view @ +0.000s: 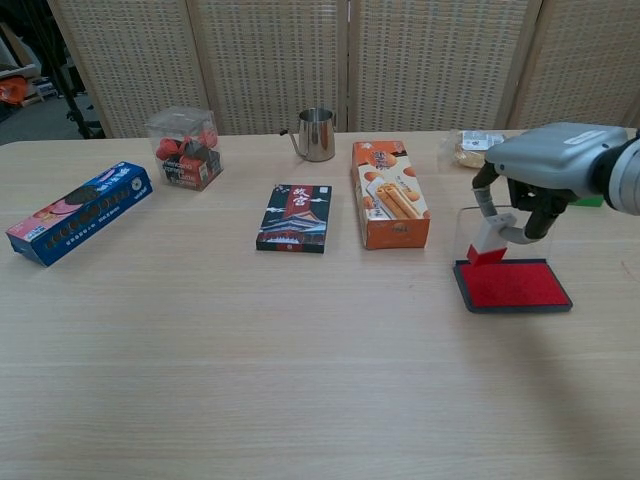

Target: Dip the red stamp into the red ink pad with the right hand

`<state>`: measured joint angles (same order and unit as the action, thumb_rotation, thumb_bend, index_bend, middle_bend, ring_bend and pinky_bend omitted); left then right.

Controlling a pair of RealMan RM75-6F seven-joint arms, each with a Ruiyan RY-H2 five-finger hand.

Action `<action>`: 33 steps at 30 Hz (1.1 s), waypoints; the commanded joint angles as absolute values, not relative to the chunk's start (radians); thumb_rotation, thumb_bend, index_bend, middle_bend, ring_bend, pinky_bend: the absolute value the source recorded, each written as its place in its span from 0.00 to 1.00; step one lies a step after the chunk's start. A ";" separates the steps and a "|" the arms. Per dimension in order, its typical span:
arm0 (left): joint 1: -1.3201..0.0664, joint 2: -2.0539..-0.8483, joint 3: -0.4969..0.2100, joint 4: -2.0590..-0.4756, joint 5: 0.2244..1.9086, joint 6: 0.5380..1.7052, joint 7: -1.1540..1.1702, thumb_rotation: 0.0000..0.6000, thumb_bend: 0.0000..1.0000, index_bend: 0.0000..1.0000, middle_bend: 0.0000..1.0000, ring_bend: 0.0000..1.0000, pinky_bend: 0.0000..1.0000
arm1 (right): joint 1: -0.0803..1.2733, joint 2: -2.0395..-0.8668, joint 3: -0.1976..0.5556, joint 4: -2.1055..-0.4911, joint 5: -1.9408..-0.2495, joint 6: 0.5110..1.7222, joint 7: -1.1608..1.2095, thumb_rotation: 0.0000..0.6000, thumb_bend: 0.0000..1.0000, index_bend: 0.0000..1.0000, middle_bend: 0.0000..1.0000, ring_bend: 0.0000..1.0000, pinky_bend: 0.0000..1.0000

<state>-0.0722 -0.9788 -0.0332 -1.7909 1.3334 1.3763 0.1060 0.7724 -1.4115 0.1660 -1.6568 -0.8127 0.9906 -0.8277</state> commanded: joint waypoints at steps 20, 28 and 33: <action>-0.074 -0.976 -0.028 -1.794 1.339 1.377 0.104 1.00 0.00 0.00 0.00 0.00 0.00 | 0.775 -1.441 0.087 -1.563 -0.819 0.977 -0.759 1.00 0.47 0.56 0.98 1.00 1.00; -0.075 -0.974 -0.030 -1.795 1.335 1.378 0.100 1.00 0.00 0.00 0.00 0.00 0.00 | 0.770 -1.448 0.077 -1.538 -0.834 0.957 -0.708 1.00 0.47 0.56 0.98 1.00 1.00; -0.076 -0.973 -0.029 -1.794 1.335 1.374 0.100 1.00 0.00 0.00 0.00 0.00 0.00 | 0.768 -1.451 0.072 -1.523 -0.837 0.949 -0.691 1.00 0.47 0.56 0.98 1.00 1.00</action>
